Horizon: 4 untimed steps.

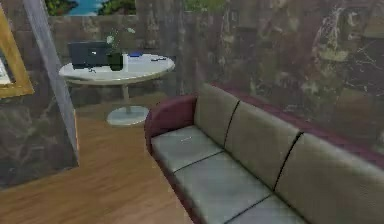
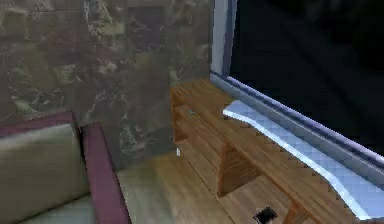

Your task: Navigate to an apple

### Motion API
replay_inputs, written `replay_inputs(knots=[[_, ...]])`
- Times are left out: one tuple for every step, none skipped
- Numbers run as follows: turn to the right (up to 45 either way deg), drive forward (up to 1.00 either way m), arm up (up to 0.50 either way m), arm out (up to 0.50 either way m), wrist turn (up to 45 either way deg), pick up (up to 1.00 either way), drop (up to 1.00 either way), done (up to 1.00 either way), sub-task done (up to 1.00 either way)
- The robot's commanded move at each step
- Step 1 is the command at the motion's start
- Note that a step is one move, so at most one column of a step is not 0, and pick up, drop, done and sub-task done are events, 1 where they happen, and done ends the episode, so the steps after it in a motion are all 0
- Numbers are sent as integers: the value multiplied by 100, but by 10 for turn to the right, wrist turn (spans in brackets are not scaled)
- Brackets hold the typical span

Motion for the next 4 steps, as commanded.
replay_inputs(knots=[[-450, 0, 0, 0, 0, 0, 0, 0, 0], [-450, 0, 0, 0, 0, 0, 0, 0, 0], [-270, 0, 0, 0, 0, 0, 0, 0, 0], [0, 5, 0, 0, 0, 0, 0, 0, 0]])
